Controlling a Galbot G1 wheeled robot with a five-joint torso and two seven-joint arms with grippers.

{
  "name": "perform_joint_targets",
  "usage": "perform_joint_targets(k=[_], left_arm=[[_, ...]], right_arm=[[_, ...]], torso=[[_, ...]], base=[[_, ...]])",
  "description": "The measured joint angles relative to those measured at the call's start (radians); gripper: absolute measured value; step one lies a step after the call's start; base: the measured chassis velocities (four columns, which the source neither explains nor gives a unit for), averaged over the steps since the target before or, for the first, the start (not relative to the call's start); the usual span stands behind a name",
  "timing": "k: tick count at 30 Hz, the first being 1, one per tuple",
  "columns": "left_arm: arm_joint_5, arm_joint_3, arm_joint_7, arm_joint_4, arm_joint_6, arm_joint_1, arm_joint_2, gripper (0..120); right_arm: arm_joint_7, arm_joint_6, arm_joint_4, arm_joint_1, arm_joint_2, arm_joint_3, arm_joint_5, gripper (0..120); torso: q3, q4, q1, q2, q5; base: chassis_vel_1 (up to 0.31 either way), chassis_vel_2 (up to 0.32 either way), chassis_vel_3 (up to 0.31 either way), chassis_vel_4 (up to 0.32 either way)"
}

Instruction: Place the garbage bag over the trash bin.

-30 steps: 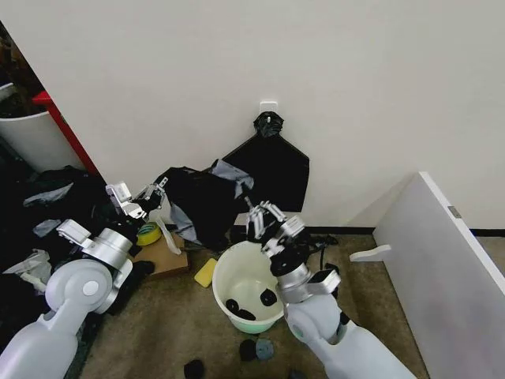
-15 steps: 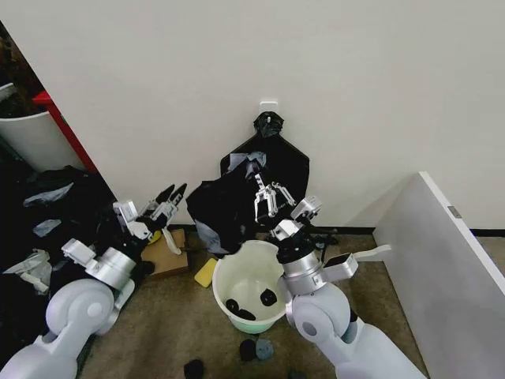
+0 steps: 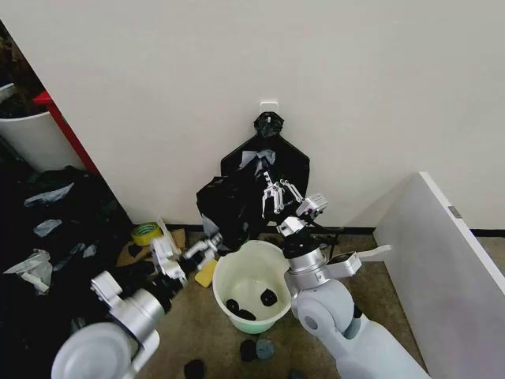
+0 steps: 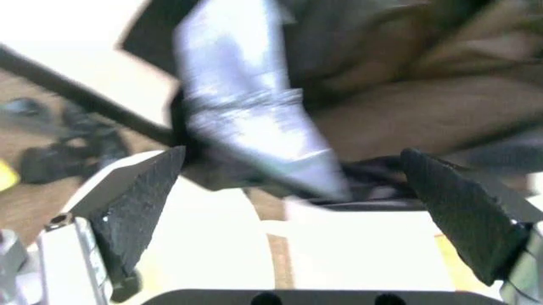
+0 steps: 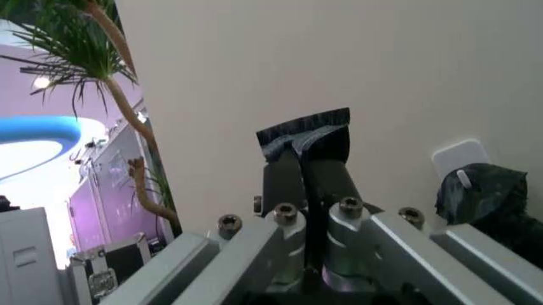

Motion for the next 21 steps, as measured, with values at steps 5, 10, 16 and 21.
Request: perform_joint_targets(k=[5,10,16,21], left_arm=[[0.017,0.018,0.003,0.061,-0.003,-0.031,-0.024,100],[0.031,0.038,0.034,0.109,-0.02,-0.066,-0.062,88],[0.055,0.045,0.067,0.122,-0.023,-0.076,-0.065,68],[0.079,0.046,0.086,0.131,-0.024,-0.089,-0.059,51]], right_arm=[[-0.005,0.004,0.008,-0.004,-0.009,0.002,-0.011,0],[-0.016,0.012,0.009,-0.008,-0.013,0.0,-0.035,0],[-0.019,0.017,-0.002,-0.006,-0.012,0.0,-0.039,0],[-0.022,0.019,-0.009,-0.003,-0.011,-0.002,-0.04,0]], torso=[[0.0,0.0,0.0,0.0,-0.0001],[0.0,0.0,0.0,0.0,0.0001],[0.0,0.0,0.0,0.0,0.0001],[0.0,0.0,0.0,0.0,0.0]], base=[[0.0,0.0,0.0,0.0],[0.0,0.0,0.0,0.0],[0.0,0.0,0.0,0.0],[0.0,0.0,0.0,0.0]])
